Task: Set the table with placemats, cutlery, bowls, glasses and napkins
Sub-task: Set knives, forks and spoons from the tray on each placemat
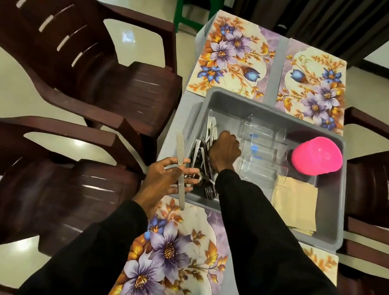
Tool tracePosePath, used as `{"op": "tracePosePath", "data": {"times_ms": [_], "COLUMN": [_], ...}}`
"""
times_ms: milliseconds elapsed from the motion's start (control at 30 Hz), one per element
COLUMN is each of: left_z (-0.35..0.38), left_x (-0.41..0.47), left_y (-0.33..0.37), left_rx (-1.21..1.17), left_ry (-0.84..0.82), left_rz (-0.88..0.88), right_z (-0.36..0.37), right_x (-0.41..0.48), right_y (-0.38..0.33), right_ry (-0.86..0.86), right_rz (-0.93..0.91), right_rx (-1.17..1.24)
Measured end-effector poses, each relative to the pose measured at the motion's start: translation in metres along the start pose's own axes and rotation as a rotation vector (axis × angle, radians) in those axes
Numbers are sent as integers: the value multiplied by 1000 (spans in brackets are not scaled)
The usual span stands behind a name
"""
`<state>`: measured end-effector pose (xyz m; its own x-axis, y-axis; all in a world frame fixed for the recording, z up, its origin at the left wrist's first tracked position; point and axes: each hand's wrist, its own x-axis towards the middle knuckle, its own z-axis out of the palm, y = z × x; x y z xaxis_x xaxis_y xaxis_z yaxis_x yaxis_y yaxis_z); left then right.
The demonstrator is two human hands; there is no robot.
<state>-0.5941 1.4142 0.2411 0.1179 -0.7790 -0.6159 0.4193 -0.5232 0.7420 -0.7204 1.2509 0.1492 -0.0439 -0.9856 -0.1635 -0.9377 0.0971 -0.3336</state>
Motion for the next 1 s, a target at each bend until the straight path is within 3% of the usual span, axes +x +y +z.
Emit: {"op": "tracePosePath", "data": {"times_ms": [200,367,567,700,1000], "left_z": [1,3,3,14,49], "left_x": [5,1,-2,-1,0], "left_y": [-1,-4,-2,0,-12], "left_rx": [-4,13,-50,-94,-269], "left_ry": [-5,-35,-61,-88,-40], "left_rz": [-9,0,-8,-41,-132], "right_z": [-1,-7,-59,-98,-126], "right_x": [-8,-2,-10,-34,-102], "right_y": [-6,10,25,27,23], "right_ry": [-102,-184,57,2,-62], "right_rz": [94,15,83,183,393], "right_rx": [54,133,600,975,1558]}}
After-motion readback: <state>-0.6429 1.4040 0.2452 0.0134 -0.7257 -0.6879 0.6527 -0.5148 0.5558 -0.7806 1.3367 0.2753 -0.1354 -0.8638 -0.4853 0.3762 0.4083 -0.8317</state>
